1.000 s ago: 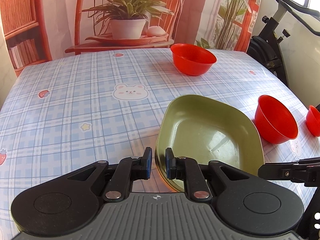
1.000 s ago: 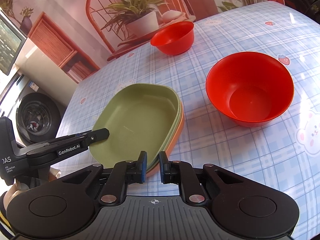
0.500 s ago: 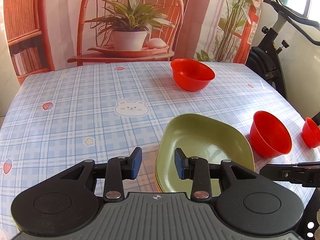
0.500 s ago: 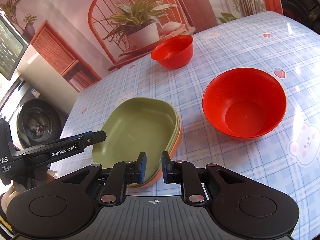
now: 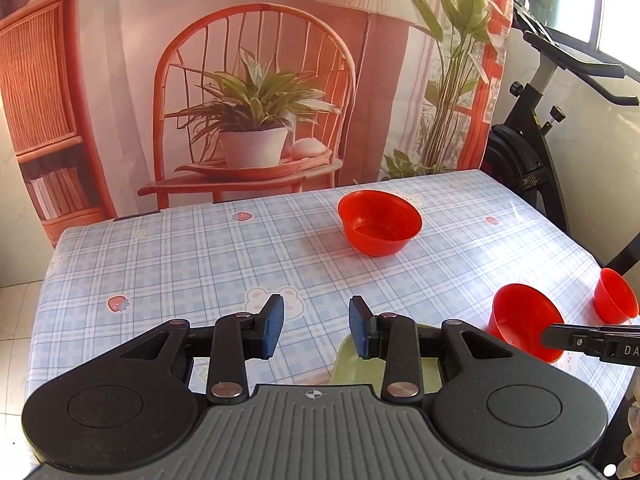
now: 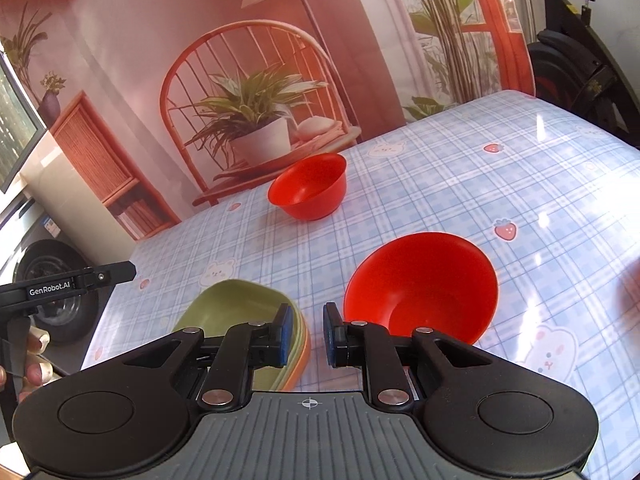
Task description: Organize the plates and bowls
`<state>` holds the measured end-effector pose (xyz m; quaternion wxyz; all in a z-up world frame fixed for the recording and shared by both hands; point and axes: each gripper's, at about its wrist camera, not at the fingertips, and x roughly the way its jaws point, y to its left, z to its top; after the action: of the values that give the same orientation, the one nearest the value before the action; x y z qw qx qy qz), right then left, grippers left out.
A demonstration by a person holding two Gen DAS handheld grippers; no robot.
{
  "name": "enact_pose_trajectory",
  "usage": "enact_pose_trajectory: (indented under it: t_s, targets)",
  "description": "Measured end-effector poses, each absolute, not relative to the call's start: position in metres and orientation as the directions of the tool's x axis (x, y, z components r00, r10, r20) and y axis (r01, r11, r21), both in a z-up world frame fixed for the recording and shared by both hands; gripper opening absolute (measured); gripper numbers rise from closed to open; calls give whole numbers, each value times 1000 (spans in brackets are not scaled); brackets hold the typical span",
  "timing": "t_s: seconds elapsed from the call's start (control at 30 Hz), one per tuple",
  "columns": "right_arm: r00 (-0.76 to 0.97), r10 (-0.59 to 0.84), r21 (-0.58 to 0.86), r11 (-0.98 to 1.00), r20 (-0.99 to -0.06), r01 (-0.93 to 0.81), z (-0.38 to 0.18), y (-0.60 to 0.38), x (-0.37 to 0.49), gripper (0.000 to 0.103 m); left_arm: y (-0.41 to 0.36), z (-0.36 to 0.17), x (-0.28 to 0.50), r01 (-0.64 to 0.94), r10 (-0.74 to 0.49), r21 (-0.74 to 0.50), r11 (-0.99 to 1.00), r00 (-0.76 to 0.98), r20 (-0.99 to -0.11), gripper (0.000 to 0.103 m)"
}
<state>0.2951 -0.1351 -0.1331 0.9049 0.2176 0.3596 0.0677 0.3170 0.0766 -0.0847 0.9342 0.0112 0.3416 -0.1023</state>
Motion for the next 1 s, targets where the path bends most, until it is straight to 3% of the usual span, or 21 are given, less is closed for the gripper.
enact_pose_trajectory:
  t_s: [0.17, 0.3, 0.47, 0.6, 1.0]
  targets:
    - [758, 208, 430, 897, -618, 105, -136, -161, 299, 17, 71, -75, 327, 203, -183, -39, 978, 763, -620, 38]
    - [770, 176, 427, 894, -613, 135, -139, -174, 307, 17, 63, -75, 341, 193, -205, -85, 977, 766, -609, 47]
    - [789, 162, 408, 905, -593, 121, -137, -180, 327, 18, 45, -85, 369, 211, -227, -98, 973, 773, -592, 47]
    - [793, 180, 409, 908, -582, 94, -136, -184, 350, 18, 40, -104, 402, 184, -255, -179, 967, 748, -613, 47]
    - [733, 289, 421, 907, -616, -4, -152, -177, 445, 22, 29, -160, 488, 145, -268, -232, 962, 674, -688, 47]
